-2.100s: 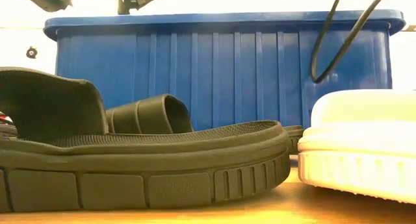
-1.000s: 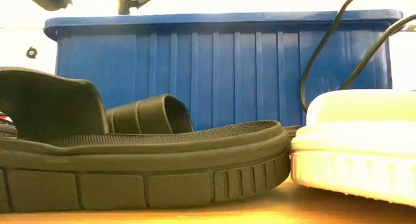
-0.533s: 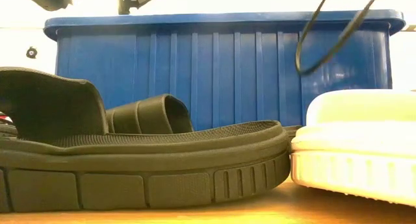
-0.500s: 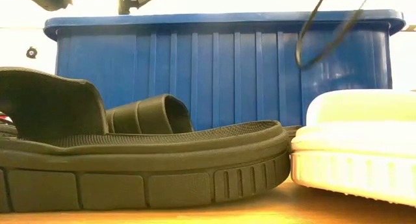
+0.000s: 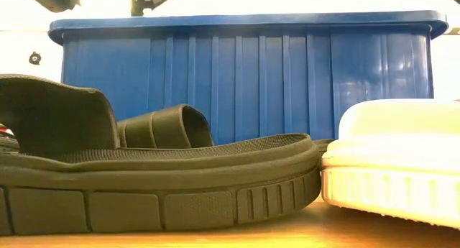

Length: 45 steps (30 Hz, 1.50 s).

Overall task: Pick and place slides into bin
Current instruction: Put the black slide into the blue container

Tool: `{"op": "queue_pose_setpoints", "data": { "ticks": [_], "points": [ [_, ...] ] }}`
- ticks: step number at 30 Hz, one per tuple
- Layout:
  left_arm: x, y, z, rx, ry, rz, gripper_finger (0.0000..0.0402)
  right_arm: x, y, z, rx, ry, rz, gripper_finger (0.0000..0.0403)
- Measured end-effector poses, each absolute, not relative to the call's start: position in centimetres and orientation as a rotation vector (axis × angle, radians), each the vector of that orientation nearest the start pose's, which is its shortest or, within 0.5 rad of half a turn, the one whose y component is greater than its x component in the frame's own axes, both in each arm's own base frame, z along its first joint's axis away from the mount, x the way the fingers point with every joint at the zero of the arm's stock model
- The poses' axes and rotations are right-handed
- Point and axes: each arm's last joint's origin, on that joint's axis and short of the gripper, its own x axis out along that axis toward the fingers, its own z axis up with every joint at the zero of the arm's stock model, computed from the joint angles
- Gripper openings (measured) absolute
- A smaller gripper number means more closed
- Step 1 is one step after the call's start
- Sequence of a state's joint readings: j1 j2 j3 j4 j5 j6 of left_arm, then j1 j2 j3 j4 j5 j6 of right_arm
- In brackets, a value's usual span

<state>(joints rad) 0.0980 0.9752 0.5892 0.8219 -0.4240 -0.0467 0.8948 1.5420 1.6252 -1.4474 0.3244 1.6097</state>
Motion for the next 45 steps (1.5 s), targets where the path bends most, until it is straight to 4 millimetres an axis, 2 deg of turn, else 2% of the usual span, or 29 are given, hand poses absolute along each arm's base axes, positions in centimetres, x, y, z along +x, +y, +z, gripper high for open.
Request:
{"op": "queue_pose_setpoints", "data": {
  "ticks": [3, 7, 10, 14, 19, 28, 34, 45],
  "points": [
    [20.5, 3.2, 32.5, -0.116, -0.447, 0.504, 0.0223, 17.9, 20.1, 38.2, 0.596, 0.902, -0.321, 0.0009],
    [20.5, 3.2, 32.5, -0.116, -0.446, 0.504, 0.0223, 18.2, 19.5, 41.5, 0.441, 0.596, -0.208, 0.0009],
    [20.5, 3.2, 32.4, -0.116, -0.443, 0.504, 0.0223, 18.1, 18.5, 43.3, 0.320, 0.456, -0.231, 0.0009],
    [20.5, 3.2, 32.4, -0.115, -0.442, 0.504, 0.0223, 17.9, 16.2, 44.4, 0.218, 0.385, -0.332, 0.0009],
    [20.5, 3.2, 32.4, -0.115, -0.443, 0.504, 0.0223, 17.9, 12.5, 44.6, 0.145, 0.426, -0.462, 0.0009],
    [20.3, 3.2, 32.7, -0.117, -0.460, 0.503, 0.0223, 18.7, 5.9, 44.6, -0.050, 0.620, -0.616, 0.0009],
    [19.6, 3.1, 33.8, -0.125, -0.510, 0.501, 0.0223, 19.7, 1.9, 44.4, -0.208, 0.775, -0.646, 0.0009],
    [17.2, 2.9, 35.6, -0.082, -0.592, 0.511, 0.0223, 22.2, -4.9, 43.2, -0.326, 1.001, -0.660, 0.0009]
  ]
}}
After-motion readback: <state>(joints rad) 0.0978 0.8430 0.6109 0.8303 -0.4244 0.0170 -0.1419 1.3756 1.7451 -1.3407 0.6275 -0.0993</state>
